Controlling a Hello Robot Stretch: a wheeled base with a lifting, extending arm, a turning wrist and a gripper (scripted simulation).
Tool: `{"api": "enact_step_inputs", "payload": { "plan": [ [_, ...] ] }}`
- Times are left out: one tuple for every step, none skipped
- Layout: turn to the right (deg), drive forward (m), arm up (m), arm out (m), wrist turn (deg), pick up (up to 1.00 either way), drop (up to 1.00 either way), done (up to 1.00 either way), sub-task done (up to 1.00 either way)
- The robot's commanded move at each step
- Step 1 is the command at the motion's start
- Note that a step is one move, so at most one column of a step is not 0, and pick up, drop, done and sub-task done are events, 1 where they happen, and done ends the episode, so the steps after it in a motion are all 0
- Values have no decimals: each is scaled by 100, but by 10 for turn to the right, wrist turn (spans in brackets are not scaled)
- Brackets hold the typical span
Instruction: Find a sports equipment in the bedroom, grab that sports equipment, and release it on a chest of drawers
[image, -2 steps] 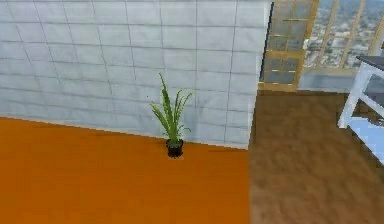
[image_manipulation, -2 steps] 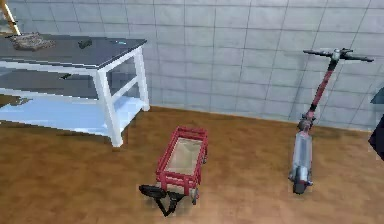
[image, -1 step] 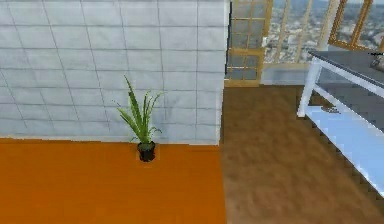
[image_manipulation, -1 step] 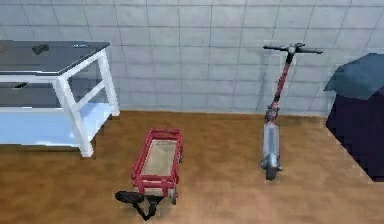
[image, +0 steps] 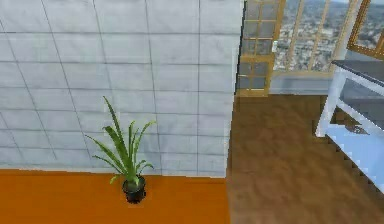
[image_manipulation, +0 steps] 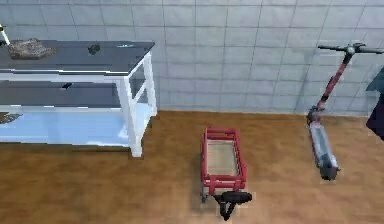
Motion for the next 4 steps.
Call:
{"api": "enact_step_inputs", "payload": {
  "plan": [
    [420,0,0,0,0,0,0,0,0],
    [30,0,0,0,0,0,0,0,0],
    [0,100,0,0,0,0,0,0,0],
    [0,30,0,0,0,0,0,0,0]
  ]
}}
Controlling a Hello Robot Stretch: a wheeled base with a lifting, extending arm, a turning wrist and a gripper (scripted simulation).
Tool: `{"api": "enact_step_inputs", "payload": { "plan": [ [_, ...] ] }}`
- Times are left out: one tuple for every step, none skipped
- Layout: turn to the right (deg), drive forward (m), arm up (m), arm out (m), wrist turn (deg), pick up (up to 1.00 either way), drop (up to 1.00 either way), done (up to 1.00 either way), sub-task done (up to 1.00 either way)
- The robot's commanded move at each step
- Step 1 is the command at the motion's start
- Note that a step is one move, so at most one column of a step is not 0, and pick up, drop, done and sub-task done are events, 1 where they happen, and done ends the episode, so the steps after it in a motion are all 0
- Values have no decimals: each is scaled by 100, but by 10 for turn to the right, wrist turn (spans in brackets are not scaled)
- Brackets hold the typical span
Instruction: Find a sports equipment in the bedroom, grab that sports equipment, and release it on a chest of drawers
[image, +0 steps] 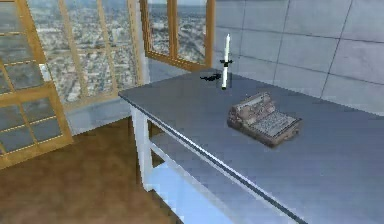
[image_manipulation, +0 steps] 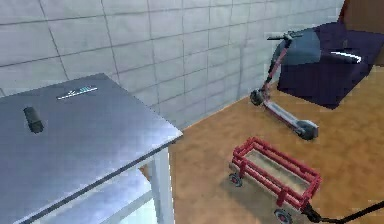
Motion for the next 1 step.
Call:
{"api": "enact_step_inputs", "payload": {
  "plan": [
    [-360,0,0,0,0,0,0,0,0]
  ]
}}
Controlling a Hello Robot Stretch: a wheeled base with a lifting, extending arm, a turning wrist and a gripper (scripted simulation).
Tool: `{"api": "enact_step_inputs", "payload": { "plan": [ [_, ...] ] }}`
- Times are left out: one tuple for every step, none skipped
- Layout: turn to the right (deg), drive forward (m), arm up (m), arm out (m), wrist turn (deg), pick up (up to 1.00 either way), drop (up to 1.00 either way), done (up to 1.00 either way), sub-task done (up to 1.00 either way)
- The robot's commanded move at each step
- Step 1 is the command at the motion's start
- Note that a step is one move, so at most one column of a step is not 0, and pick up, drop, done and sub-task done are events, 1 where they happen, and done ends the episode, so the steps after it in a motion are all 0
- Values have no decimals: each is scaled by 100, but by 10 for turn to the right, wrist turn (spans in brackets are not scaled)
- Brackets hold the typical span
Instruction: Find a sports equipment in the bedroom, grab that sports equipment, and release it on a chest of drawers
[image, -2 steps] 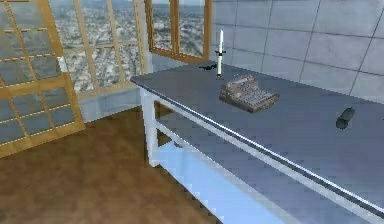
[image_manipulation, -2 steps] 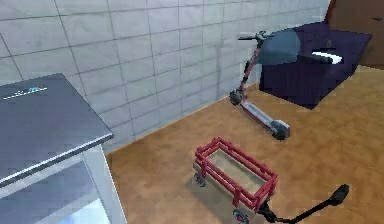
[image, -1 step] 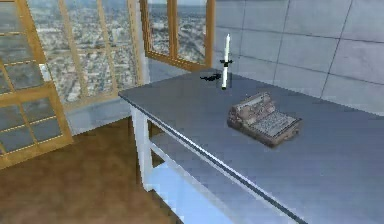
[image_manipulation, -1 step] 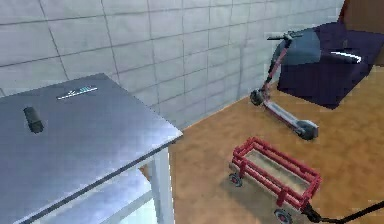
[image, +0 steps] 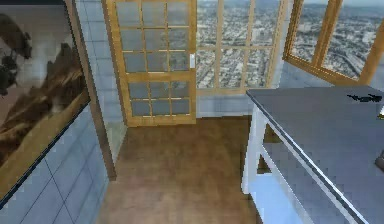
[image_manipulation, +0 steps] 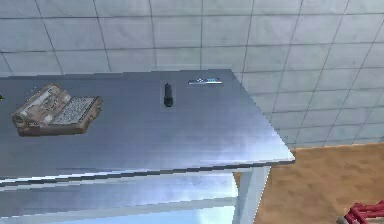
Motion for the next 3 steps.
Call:
{"api": "enact_step_inputs", "payload": {
  "plan": [
    [0,30,0,0,0,0,0,0,0],
    [-30,0,0,0,0,0,0,0,0],
    [-450,0,0,0,0,0,0,0,0]
  ]
}}
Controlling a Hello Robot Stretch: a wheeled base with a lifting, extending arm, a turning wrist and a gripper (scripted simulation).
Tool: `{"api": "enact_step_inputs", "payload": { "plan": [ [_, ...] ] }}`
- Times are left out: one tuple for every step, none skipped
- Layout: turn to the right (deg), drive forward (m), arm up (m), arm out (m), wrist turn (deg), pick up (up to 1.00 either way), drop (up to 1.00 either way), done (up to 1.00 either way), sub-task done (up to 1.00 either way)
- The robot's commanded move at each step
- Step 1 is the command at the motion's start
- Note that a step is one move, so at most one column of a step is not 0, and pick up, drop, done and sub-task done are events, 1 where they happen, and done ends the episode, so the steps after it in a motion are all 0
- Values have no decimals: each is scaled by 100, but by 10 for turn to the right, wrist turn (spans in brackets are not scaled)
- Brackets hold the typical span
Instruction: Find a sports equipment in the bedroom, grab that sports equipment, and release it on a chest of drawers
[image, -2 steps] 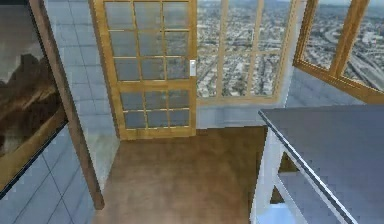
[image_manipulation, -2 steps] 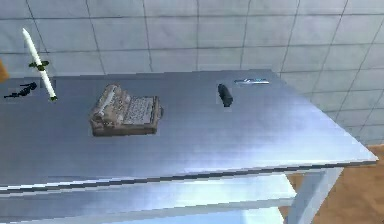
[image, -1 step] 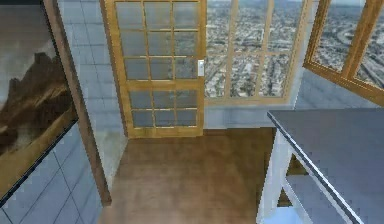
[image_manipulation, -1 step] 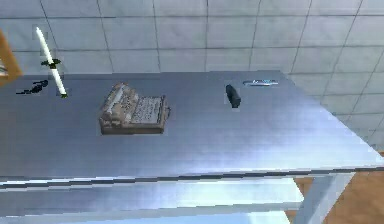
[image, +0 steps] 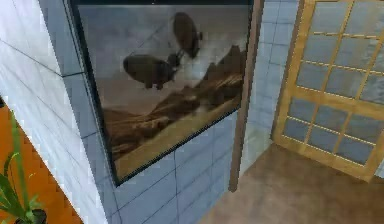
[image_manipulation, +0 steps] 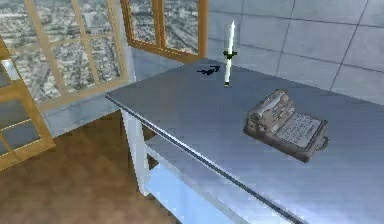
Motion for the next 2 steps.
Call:
{"api": "enact_step_inputs", "payload": {
  "plan": [
    [-420,0,0,0,0,0,0,0,0],
    [0,10,0,0,0,0,0,0,0]
  ]
}}
